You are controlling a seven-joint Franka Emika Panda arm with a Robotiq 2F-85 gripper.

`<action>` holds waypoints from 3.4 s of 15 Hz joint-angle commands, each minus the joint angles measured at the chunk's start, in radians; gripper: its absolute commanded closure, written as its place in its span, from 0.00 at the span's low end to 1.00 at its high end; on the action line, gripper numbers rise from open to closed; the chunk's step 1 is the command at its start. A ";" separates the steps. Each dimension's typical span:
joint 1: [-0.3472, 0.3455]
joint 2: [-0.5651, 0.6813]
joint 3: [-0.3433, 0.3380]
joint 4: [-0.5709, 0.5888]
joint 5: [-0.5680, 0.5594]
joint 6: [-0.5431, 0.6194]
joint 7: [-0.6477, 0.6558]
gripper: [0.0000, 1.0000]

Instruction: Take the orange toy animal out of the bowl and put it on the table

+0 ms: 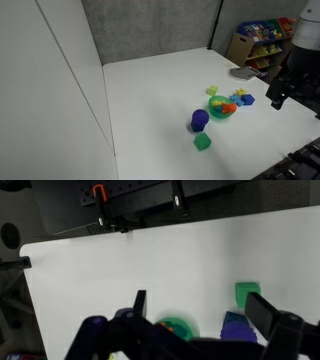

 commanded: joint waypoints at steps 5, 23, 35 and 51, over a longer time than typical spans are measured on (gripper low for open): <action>-0.014 0.155 -0.076 0.127 -0.061 0.067 0.047 0.00; 0.003 0.638 -0.374 0.204 -0.218 0.703 0.111 0.00; 0.078 0.910 -0.552 0.285 -0.162 0.800 0.197 0.00; 0.181 1.037 -0.612 0.366 -0.129 0.792 0.208 0.67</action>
